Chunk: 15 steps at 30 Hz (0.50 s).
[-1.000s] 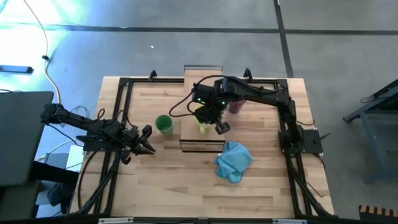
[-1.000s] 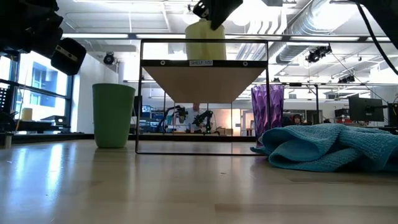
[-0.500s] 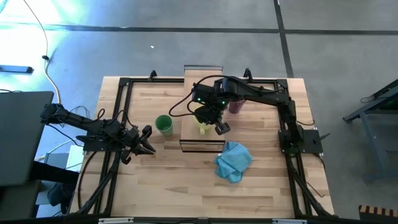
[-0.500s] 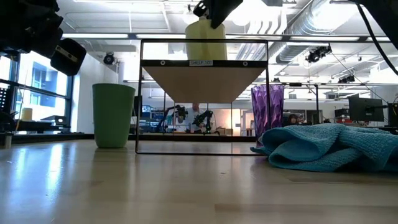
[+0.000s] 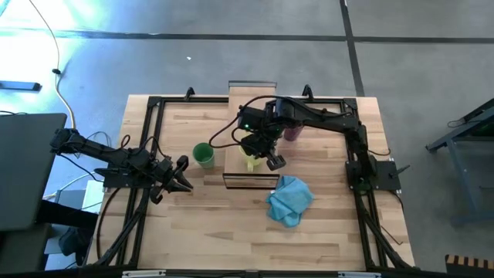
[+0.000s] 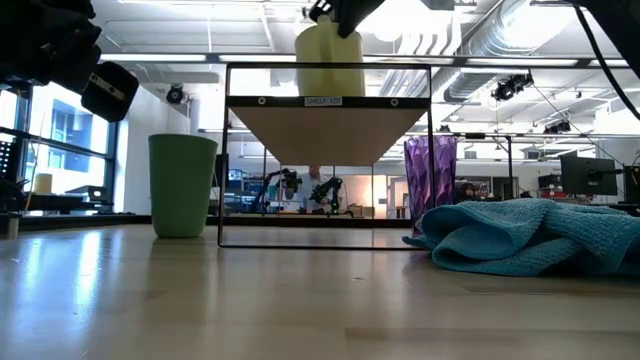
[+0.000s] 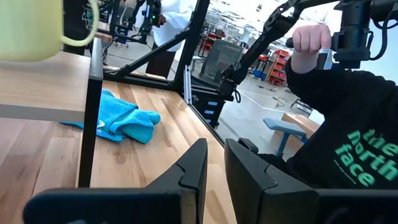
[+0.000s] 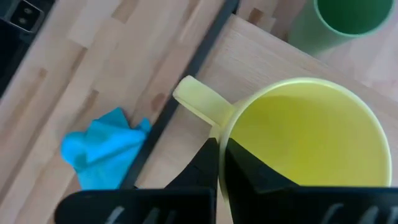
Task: Stack small to large cups/mugs on shelf
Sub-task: Put the yellow mug on the shelf
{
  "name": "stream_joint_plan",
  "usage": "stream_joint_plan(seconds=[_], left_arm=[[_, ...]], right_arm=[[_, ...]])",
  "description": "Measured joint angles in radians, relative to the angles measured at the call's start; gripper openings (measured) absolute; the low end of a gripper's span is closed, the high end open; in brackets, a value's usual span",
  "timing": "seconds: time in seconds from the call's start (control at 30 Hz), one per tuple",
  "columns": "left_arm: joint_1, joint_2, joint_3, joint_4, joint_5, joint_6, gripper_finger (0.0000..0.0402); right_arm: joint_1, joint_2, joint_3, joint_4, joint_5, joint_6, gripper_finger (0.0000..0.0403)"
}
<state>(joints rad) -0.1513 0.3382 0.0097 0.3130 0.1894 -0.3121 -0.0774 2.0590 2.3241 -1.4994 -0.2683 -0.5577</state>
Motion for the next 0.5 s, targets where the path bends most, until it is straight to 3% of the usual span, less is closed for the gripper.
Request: stream_joint_plan(seconds=[0.5], left_arm=[[0.0,0.0,0.0,0.0,0.0,-0.008,0.0047]], right_arm=[[0.006,0.022,0.0,0.014,-0.027,0.0,0.0]])
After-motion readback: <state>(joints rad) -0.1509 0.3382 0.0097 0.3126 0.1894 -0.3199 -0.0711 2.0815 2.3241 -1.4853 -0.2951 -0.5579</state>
